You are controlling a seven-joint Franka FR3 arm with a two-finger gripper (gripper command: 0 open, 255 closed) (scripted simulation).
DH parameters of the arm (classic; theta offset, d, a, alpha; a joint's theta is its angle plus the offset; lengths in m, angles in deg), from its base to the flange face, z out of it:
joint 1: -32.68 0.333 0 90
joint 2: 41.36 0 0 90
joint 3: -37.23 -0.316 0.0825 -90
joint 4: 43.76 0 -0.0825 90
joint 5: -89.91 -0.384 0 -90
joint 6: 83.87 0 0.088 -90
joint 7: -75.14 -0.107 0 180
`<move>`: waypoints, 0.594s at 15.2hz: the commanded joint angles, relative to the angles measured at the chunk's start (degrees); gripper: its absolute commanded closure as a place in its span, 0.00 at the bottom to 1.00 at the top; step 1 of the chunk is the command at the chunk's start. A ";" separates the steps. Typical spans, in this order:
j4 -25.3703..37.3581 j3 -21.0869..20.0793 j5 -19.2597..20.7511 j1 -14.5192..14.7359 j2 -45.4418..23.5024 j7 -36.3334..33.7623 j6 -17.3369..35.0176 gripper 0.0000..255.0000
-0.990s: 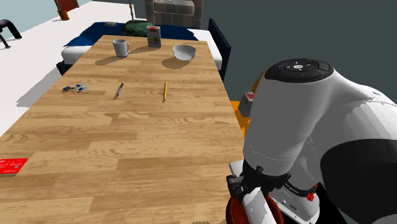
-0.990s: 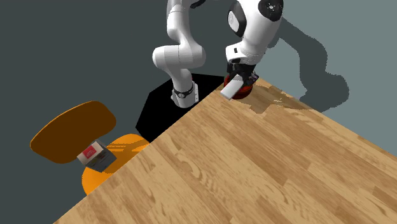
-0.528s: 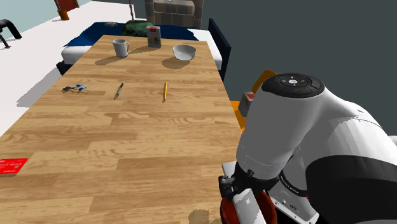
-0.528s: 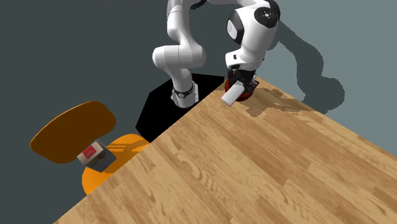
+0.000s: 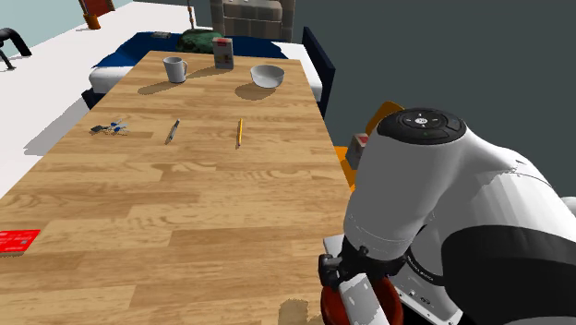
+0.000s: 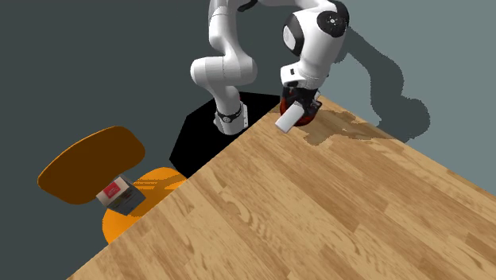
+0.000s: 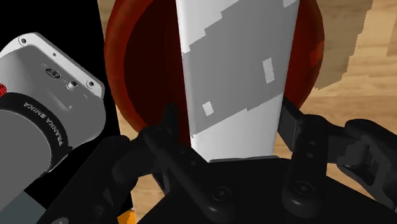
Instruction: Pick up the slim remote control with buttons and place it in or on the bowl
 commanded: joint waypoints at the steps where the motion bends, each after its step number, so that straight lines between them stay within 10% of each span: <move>1: -0.70 -0.38 -0.10 8.78 7.53 0.47 -1.34 0.00; 9: 5.52 3.92 3.40 6.62 7.82 0.20 -7.59 0.00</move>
